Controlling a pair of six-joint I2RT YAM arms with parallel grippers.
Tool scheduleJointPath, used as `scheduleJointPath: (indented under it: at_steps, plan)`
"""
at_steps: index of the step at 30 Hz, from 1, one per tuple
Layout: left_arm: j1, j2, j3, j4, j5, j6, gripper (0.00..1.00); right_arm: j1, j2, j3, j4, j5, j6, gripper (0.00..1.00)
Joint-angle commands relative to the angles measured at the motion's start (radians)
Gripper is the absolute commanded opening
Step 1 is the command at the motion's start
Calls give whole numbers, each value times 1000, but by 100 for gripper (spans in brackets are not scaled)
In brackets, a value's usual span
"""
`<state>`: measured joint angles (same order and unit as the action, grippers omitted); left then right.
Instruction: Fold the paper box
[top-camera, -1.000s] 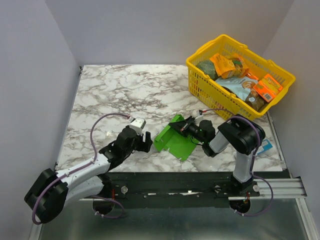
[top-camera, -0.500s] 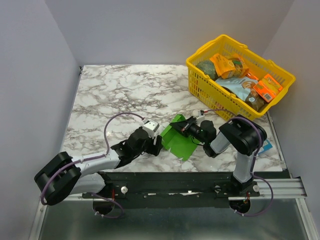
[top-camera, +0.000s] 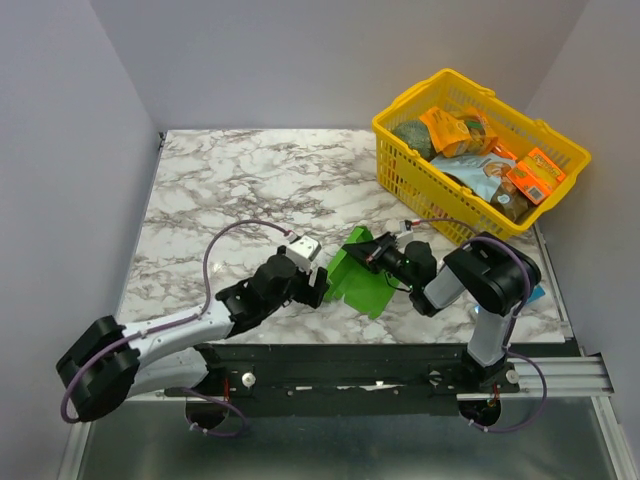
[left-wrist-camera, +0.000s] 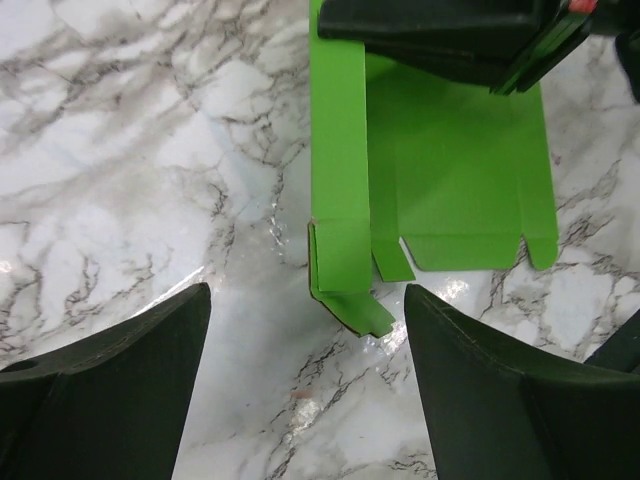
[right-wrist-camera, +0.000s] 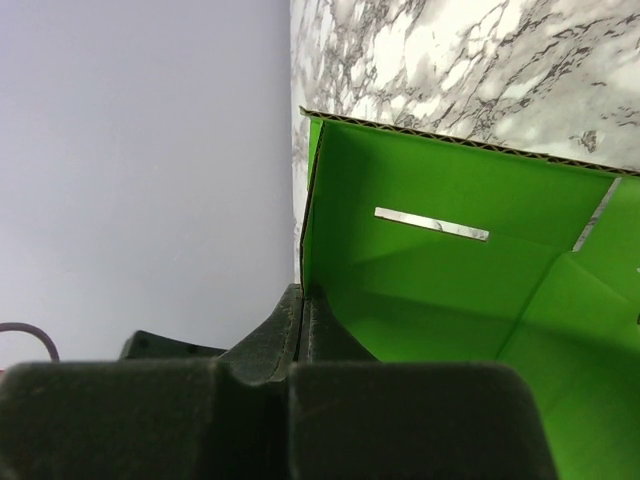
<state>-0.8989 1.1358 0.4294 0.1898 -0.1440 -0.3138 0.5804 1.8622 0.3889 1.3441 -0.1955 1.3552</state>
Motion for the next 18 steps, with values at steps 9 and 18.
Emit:
scheduleJointPath:
  at_steps: [9, 18]
  plan:
    - [34, -148, 87, -217, -77, 48, 88, -2, -40, -18, 228, -4, -18, 0]
    - [34, 31, 170, -194, -55, 134, 85, -2, -49, -28, 227, 2, -21, 1]
